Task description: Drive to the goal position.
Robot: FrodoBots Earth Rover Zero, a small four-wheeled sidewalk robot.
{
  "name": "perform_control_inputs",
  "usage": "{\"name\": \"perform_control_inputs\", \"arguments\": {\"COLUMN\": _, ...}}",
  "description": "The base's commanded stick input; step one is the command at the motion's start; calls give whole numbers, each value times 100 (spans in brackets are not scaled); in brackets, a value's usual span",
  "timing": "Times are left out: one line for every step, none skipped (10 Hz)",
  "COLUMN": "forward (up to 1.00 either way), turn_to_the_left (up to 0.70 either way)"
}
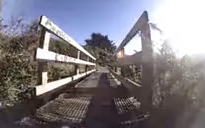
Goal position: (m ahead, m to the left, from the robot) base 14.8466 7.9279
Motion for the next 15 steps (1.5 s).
{"name": "perform_control_inputs", "arguments": {"forward": 100, "turn_to_the_left": 1}}
{"name": "perform_control_inputs", "arguments": {"forward": 100, "turn_to_the_left": 1}}
{"name": "perform_control_inputs", "arguments": {"forward": 100, "turn_to_the_left": 1}}
{"name": "perform_control_inputs", "arguments": {"forward": 100, "turn_to_the_left": 1}}
{"name": "perform_control_inputs", "arguments": {"forward": 100, "turn_to_the_left": 1}}
{"name": "perform_control_inputs", "arguments": {"forward": 100, "turn_to_the_left": 1}}
{"name": "perform_control_inputs", "arguments": {"forward": 100, "turn_to_the_left": 1}}
{"name": "perform_control_inputs", "arguments": {"forward": 100, "turn_to_the_left": 1}}
{"name": "perform_control_inputs", "arguments": {"forward": 100, "turn_to_the_left": 1}}
{"name": "perform_control_inputs", "arguments": {"forward": 100, "turn_to_the_left": 1}}
{"name": "perform_control_inputs", "arguments": {"forward": 100, "turn_to_the_left": 1}}
{"name": "perform_control_inputs", "arguments": {"forward": 100, "turn_to_the_left": 1}}
{"name": "perform_control_inputs", "arguments": {"forward": 100, "turn_to_the_left": -1}}
{"name": "perform_control_inputs", "arguments": {"forward": 100, "turn_to_the_left": -5}}
{"name": "perform_control_inputs", "arguments": {"forward": 100, "turn_to_the_left": -5}}
